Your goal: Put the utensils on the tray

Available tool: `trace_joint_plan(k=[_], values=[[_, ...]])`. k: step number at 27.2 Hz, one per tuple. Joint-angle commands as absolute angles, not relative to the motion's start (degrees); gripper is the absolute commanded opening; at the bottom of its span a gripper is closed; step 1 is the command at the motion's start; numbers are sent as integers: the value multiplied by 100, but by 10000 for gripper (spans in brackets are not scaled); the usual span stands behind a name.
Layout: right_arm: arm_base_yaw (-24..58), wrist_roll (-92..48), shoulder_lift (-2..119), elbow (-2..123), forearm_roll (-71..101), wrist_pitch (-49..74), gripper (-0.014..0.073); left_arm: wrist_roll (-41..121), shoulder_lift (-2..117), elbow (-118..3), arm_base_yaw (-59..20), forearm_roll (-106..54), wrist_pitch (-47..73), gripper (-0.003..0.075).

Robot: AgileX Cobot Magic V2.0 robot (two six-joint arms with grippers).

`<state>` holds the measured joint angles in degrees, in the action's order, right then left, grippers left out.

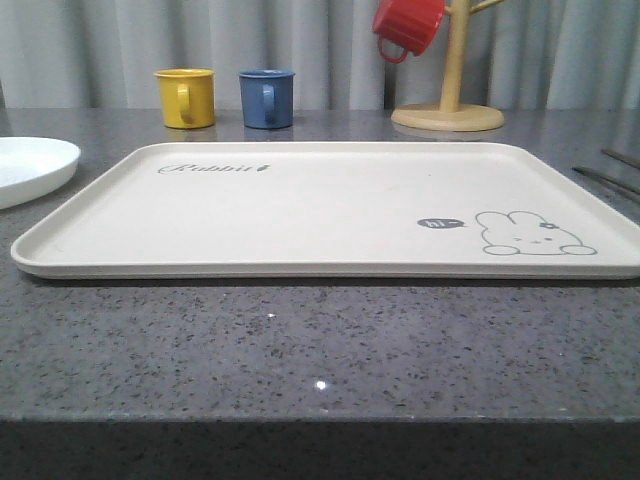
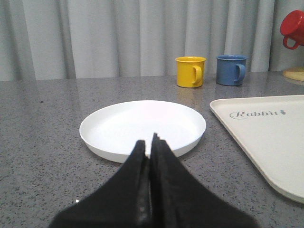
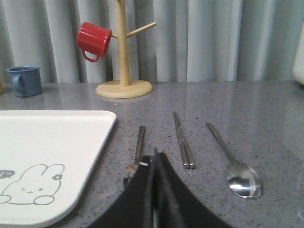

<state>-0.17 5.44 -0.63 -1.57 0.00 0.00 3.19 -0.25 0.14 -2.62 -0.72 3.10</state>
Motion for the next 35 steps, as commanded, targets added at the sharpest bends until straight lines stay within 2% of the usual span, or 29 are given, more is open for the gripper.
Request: trace_joint_plan(k=[1, 21, 27, 31, 35], values=[[-11, 512, -153, -159, -31, -527, -67, 279, -142, 121, -305, -109, -156, -20], [-11, 512, -153, -159, -31, -527, -67, 279, -142, 121, -305, -109, -156, -20], [-11, 507, -153, -117, -31, -616, -67, 279, -142, 75, -305, -109, -600, -20], [-11, 507, -153, 382, -31, -146, -67, 279, -119, -438, -305, -109, -529, -20], [-11, 507, 3, 1243, -35, 791, -67, 279, -31, -1372, -305, -109, 150, -20]])
